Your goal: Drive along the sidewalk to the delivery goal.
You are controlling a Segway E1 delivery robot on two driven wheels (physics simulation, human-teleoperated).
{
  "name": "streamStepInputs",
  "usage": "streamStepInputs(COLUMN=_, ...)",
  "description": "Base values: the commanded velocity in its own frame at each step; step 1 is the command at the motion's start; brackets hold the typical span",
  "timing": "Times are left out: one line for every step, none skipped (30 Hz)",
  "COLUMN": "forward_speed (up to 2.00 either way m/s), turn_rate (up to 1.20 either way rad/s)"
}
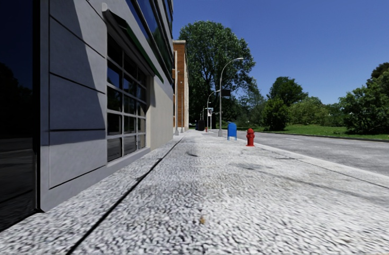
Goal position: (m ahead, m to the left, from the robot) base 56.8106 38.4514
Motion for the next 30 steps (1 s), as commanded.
streamStepInputs(forward_speed=2.00, turn_rate=0.00)
streamStepInputs(forward_speed=2.00, turn_rate=0.00)
streamStepInputs(forward_speed=2.00, turn_rate=0.00)
streamStepInputs(forward_speed=2.00, turn_rate=0.00)
streamStepInputs(forward_speed=2.00, turn_rate=0.00)
streamStepInputs(forward_speed=2.00, turn_rate=0.00)
streamStepInputs(forward_speed=2.00, turn_rate=0.00)
streamStepInputs(forward_speed=2.00, turn_rate=0.00)
streamStepInputs(forward_speed=2.00, turn_rate=0.00)
streamStepInputs(forward_speed=2.00, turn_rate=0.00)
streamStepInputs(forward_speed=2.00, turn_rate=0.00)
streamStepInputs(forward_speed=2.00, turn_rate=0.00)
streamStepInputs(forward_speed=2.00, turn_rate=0.00)
streamStepInputs(forward_speed=2.00, turn_rate=0.00)
streamStepInputs(forward_speed=2.00, turn_rate=0.00)
streamStepInputs(forward_speed=2.00, turn_rate=0.00)
streamStepInputs(forward_speed=2.00, turn_rate=0.00)
streamStepInputs(forward_speed=2.00, turn_rate=0.00)
streamStepInputs(forward_speed=2.00, turn_rate=0.00)
streamStepInputs(forward_speed=2.00, turn_rate=0.00)
streamStepInputs(forward_speed=2.00, turn_rate=0.00)
streamStepInputs(forward_speed=2.00, turn_rate=0.00)
streamStepInputs(forward_speed=2.00, turn_rate=0.00)
streamStepInputs(forward_speed=2.00, turn_rate=0.00)
streamStepInputs(forward_speed=2.00, turn_rate=0.00)
streamStepInputs(forward_speed=2.00, turn_rate=0.00)
streamStepInputs(forward_speed=2.00, turn_rate=0.00)
streamStepInputs(forward_speed=2.00, turn_rate=0.00)
streamStepInputs(forward_speed=2.00, turn_rate=0.00)
streamStepInputs(forward_speed=2.00, turn_rate=0.00)
